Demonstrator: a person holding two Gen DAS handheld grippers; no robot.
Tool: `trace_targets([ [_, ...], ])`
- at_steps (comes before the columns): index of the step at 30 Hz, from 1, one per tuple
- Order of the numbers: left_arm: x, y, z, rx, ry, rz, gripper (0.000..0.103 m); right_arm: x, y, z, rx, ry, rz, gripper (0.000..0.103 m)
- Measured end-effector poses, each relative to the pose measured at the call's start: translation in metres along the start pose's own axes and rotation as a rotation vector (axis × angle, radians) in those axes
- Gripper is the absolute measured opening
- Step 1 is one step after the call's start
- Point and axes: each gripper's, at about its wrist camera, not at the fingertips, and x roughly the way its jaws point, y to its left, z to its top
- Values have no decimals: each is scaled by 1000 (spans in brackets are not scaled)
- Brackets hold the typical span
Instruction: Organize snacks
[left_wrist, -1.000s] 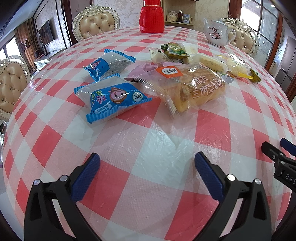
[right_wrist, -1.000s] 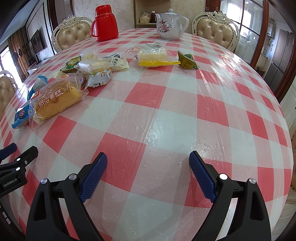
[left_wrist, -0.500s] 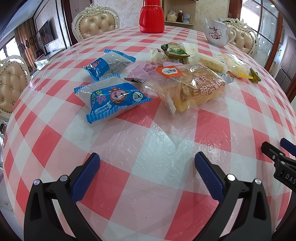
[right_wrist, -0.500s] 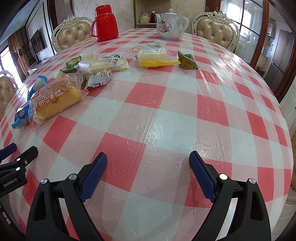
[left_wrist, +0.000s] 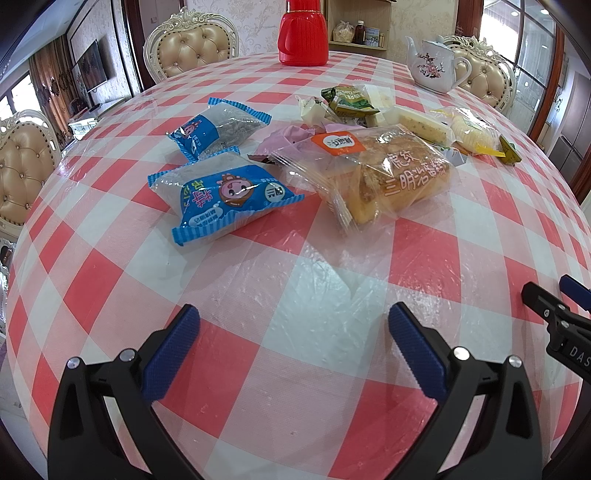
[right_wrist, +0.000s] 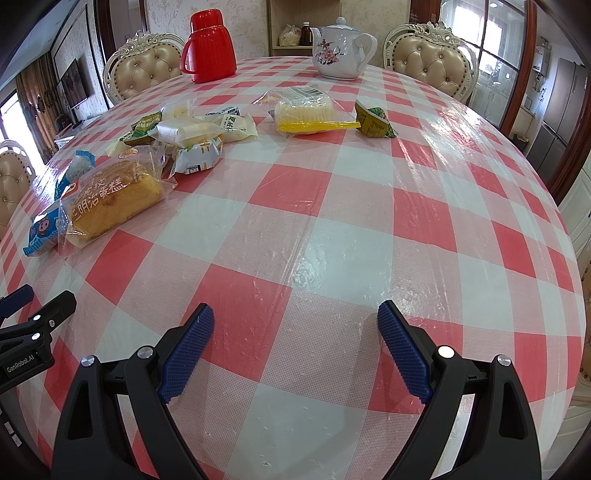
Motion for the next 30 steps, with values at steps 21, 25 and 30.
trace_targets([
  [21,0,-1,0,-9,0,8,102,0,0,0,0,0,0,87],
  [25,-1,0,-1,-32,7,20,102,1,1,0,-6,-1,1,87],
  [30,-12,9,-10,40,59,-62,102,-7,-7,3,14,-19,131,87],
])
